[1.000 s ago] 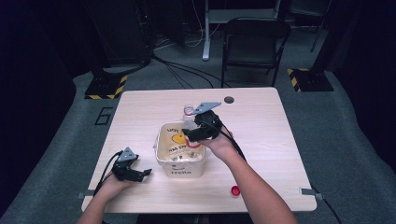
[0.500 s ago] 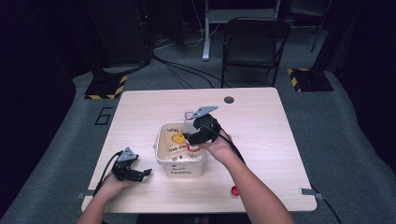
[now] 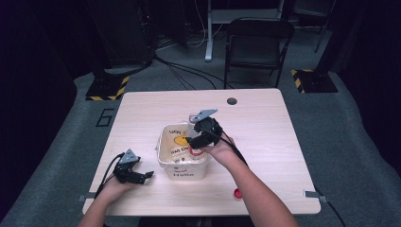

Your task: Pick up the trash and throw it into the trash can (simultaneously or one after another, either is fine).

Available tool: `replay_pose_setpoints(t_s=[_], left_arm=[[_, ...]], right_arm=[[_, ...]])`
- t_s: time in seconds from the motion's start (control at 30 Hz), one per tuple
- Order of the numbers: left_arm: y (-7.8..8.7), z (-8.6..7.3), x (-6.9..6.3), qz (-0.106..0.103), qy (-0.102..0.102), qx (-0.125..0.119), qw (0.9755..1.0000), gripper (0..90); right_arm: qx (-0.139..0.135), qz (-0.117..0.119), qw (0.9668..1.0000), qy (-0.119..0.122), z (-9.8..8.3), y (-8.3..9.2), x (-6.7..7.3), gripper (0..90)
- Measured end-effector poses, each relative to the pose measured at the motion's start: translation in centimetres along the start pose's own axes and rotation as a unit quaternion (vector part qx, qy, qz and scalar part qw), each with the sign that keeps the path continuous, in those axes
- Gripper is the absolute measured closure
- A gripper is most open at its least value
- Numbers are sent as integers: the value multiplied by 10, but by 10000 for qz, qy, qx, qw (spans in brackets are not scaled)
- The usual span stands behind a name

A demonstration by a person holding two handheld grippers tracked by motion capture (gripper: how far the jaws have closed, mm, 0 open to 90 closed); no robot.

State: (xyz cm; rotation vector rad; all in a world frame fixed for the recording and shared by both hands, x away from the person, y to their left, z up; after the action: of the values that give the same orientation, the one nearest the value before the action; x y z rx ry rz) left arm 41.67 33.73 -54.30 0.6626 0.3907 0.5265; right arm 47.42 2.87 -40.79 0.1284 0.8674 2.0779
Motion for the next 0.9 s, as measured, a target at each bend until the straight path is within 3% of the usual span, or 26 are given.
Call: replay_pose_setpoints(t_s=[0.2,0.47,0.57,0.6,0.9], left_arm=[[0,0,0,0,2,-8,10000,82],[0,0,0,-1,2,-8,10000,82],[0,0,0,5,-23,2,10000,82],[0,0,0,2,-12,-3,10000,82],[0,0,0,4,-23,3,10000,82]], right_arm=[[15,1,10000,-25,1,3,2,141],[-19,85,9998,-172,0,10,-4,114],[-60,49,9999,-152,-1,13,-7,110],[-11,56,9997,-248,-1,15,-7,110],[-210,41,9997,-130,-7,32,-13,140]])
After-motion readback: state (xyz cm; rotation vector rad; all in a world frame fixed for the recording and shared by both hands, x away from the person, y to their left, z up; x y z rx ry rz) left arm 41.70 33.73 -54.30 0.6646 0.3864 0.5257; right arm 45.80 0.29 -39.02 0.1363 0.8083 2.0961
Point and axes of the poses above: each handheld gripper's, and its own axes: y roughly backward along the jaws, z roughly out of its top, x roughly to its left, the point moved 2 cm from there along -y, roughly forward along the jaws, and after that the axes turned 14 degrees about -z, right-handed, at the moved point
